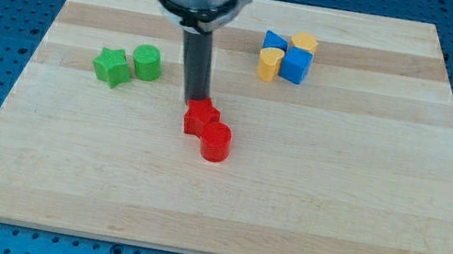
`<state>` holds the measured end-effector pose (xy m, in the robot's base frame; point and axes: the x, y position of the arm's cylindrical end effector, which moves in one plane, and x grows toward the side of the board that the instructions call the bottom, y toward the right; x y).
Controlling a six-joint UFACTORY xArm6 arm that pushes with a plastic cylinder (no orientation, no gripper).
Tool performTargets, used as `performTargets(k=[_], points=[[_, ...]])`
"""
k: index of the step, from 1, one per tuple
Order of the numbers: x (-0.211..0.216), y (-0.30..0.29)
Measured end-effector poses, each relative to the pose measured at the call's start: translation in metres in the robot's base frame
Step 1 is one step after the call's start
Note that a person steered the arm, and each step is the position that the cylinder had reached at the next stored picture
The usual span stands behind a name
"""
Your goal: Move blue cube towards center
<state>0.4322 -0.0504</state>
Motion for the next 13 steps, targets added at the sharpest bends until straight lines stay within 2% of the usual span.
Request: performTargets(k=[2,3,4,5,6,7,9,10,11,13], points=[[0.002,0.026],[-0.016,0.054],[-0.043,0.134],[-0.086,0.181],[-0.122,0.177],[-0.129,0.148],[-0.093,0.086],[-0.063,0.086],[-0.051,0.086],[-0.088,0.161]])
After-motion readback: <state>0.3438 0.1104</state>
